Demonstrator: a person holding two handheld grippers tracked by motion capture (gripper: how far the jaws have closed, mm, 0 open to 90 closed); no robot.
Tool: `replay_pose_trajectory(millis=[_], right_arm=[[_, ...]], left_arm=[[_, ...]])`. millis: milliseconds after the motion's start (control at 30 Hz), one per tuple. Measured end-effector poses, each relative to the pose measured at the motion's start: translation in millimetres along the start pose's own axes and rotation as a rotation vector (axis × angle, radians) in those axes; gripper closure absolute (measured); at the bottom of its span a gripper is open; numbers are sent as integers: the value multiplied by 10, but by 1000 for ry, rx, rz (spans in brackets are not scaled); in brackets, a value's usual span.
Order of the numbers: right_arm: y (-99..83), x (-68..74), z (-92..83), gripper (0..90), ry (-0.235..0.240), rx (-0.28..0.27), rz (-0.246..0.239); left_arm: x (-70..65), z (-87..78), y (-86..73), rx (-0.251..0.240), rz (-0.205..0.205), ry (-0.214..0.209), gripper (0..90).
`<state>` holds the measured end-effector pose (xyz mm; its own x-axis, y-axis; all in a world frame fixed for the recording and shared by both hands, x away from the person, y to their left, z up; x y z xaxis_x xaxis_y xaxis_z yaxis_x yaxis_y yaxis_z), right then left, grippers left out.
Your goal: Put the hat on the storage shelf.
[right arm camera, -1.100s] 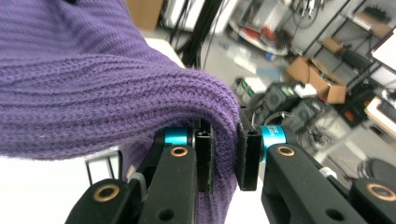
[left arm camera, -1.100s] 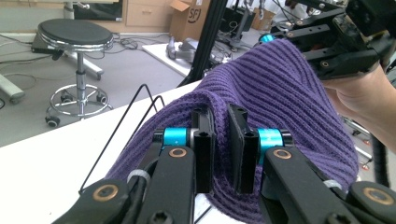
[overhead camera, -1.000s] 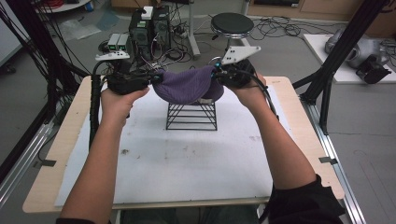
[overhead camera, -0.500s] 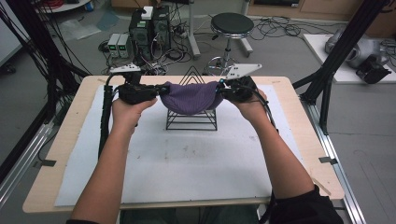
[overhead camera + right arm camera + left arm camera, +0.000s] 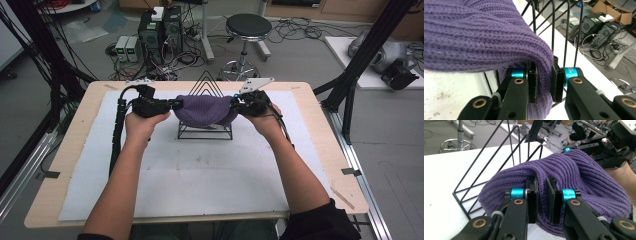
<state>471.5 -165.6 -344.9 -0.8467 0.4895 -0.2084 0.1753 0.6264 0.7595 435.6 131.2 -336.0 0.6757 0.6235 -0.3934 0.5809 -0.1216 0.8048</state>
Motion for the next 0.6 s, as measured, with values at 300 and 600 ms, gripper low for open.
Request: replay_pose_trajectory(millis=[300,600], right_arm=[[-4,-38,-51,438,-60,-41,50],[65,37,-192,395,-71,-76,-7]], left_arm=[[-15,-57,43,-51,-17,-11,707],[-7,-125,65,-69,-49,0,695]])
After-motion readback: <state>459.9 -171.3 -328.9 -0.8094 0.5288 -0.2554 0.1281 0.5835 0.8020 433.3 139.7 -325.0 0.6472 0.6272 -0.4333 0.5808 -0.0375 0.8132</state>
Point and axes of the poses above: each handheld gripper's, and its own axes: z roughly forward along the jaws, y roughly out of its top, x roughly to its left, the point moved 3 cm from there along z, roughly forward along the jaws, and after that the axes turned 8 degrees about x, right-handed, at the moved point
